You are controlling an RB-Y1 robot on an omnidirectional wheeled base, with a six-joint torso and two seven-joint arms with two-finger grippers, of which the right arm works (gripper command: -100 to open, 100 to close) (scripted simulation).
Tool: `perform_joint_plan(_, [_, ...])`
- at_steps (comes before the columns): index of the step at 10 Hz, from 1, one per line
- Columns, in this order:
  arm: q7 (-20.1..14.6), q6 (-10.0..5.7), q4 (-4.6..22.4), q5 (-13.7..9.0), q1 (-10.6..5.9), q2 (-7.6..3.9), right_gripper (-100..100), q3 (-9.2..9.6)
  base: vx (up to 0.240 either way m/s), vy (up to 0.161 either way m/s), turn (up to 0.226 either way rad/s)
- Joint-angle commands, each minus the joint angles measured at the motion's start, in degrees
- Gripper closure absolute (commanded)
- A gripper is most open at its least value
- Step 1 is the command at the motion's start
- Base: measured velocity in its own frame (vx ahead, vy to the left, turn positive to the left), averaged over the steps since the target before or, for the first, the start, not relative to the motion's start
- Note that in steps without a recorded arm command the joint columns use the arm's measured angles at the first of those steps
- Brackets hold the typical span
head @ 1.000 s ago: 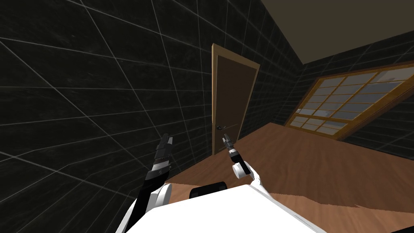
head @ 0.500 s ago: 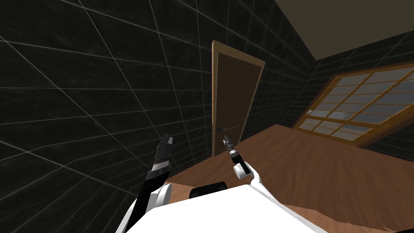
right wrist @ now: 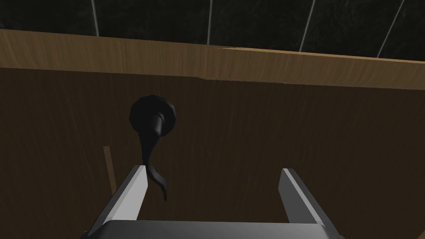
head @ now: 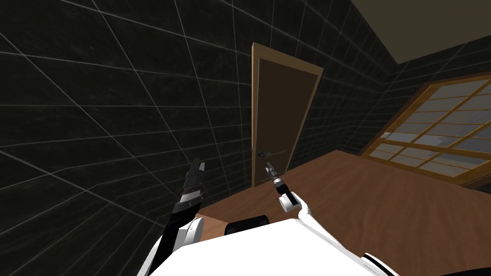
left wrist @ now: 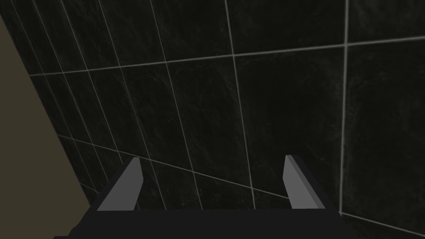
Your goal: Pull the door open
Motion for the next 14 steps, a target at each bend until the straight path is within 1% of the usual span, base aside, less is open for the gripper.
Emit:
perform_joint_plan(1, [-0.3, -0.29, 1.8, -0.1, -0.54, -0.33, -100, 0.18, 0.034, -0.074, 0.038])
perform_joint_plan(5, [-1.6, -1.50, 8.8, -0.7, -3.00, -2.23, -100, 1.12, 0.039, -0.084, 0.092])
perform_joint_plan(8, [-2.4, -2.20, 12.9, -1.0, -4.43, -3.34, -100, 1.67, 0.049, -0.095, 0.077])
perform_joint_plan(10, [-2.7, -2.54, 14.9, -1.2, -5.12, -3.86, -100, 1.93, 0.032, -0.067, 0.055])
perform_joint_plan(11, [-3.0, -2.81, 16.5, -1.3, -5.67, -4.29, -100, 2.14, 0.031, -0.072, 0.066])
perform_joint_plan(12, [-3.2, -2.97, 17.4, -1.4, -6.00, -4.55, -100, 2.27, 0.030, -0.071, 0.071])
perform_joint_plan(13, [-3.1, -2.98, 17.0, -1.3, -5.90, -4.32, -100, 2.20, 0.014, -0.030, 0.015])
perform_joint_plan(14, [-3.9, -4.21, 18.8, -1.8, -5.71, -5.19, -100, 1.22, 0.122, 0.035, 0.197])
